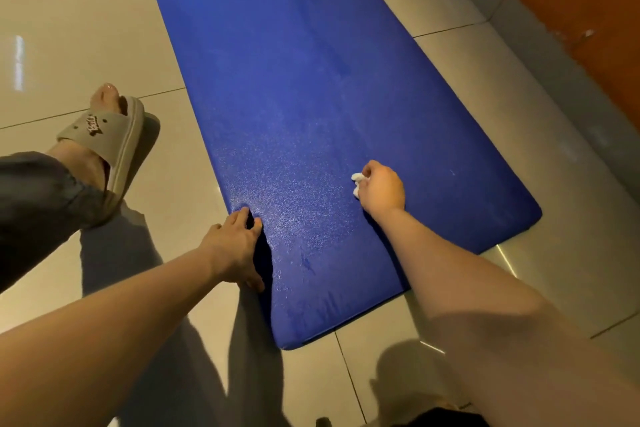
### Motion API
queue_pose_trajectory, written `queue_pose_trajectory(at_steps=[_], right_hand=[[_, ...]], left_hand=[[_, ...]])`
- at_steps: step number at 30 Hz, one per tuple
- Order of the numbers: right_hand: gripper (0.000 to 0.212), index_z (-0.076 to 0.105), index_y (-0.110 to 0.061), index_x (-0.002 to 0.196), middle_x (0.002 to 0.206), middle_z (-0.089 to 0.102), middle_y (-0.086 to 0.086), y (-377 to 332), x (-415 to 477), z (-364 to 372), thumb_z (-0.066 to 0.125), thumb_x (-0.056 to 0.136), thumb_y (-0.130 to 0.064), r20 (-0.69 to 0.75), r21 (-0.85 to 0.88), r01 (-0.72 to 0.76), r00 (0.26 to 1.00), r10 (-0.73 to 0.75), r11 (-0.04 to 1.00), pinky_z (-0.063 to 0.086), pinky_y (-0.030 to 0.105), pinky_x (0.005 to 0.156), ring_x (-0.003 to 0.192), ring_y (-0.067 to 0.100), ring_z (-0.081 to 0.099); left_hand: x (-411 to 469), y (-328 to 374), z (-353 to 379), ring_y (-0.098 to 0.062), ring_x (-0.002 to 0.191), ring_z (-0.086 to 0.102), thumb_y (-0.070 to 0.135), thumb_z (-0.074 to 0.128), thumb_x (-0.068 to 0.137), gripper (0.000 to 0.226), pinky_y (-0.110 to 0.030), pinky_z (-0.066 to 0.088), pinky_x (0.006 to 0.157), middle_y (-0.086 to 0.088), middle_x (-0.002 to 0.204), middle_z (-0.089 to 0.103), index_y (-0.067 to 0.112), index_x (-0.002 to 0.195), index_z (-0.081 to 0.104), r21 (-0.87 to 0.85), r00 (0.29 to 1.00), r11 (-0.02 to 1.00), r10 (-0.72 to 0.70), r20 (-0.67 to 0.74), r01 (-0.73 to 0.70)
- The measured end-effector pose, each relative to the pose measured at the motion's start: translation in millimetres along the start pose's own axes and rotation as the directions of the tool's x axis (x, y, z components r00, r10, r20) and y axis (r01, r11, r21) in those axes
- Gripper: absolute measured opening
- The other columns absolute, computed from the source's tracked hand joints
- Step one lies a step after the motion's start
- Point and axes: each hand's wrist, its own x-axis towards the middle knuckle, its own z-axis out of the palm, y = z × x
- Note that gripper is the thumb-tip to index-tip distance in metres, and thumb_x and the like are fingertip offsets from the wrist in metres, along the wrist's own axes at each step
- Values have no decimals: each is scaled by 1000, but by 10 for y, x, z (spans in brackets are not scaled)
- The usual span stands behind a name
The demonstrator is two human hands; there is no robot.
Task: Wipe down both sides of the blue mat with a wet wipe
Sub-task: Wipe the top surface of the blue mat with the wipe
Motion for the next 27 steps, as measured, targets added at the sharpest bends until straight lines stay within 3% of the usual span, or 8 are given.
queue_pose_trajectory(at_steps=[4,8,11,13,15,17,21,27], right_hand=[[9,57,-14,85,111,71,-4,37,-76,-37,61,87,-6,6,-58,-14,1000,14,998,56,40,78,89,24,65],[7,63,-15,86,118,71,2,32,-546,141,68,87,-10,88,47,-73,994,69,996,55,37,81,98,29,67],[12,74,-9,95,106,73,11,-191,-1009,378,64,89,-12,167,18,78,983,-79,997,53,33,75,96,33,68],[16,71,-13,84,98,70,14,-348,-1292,503,57,89,-7,234,3,191,954,-187,982,57,38,75,88,35,66],[17,69,-17,89,102,64,12,-385,-1466,596,55,92,-9,303,-18,283,916,-264,959,56,38,79,91,36,63],[14,66,-18,96,105,58,12,-365,-1571,592,55,94,-11,358,-113,367,882,-307,923,51,36,79,98,37,62],[20,66,-11,109,114,64,15,-282,-1739,597,57,92,-6,425,-317,447,855,-297,836,53,40,85,107,36,64],[23,67,-8,114,116,66,17,-316,-1653,665,55,95,-8,450,-336,420,858,-248,843,52,39,88,106,37,63]], left_hand=[[64,-27,-61,-33,153,7,75,81,57,141,-44,33,119,-13,164,3,16,161,7,25,997,999,26,69,-28],[99,-131,-237,-35,151,13,57,80,77,114,-37,23,122,-15,163,5,17,161,13,-19,984,999,51,170,-49],[0,-171,-357,-31,152,15,37,68,94,87,-30,20,119,-16,164,6,15,161,17,-109,982,993,58,179,-39],[-126,-93,-312,-29,150,23,29,60,98,73,-29,23,115,-18,163,16,8,157,24,-137,986,990,41,163,-19],[-249,33,-184,-30,144,34,25,58,97,66,-31,30,115,-18,159,26,5,154,30,-144,987,990,23,160,1],[-369,137,-35,-32,144,35,28,60,95,72,-36,31,118,-16,162,23,9,156,27,-110,987,994,27,161,-9],[-465,315,146,-36,150,25,48,67,89,101,-43,28,120,-20,165,-7,14,161,5,11,984,1000,-15,175,13],[-435,251,252,-36,154,10,47,64,91,104,-45,19,123,-24,164,-15,9,161,-4,18,987,1000,22,159,-25]])
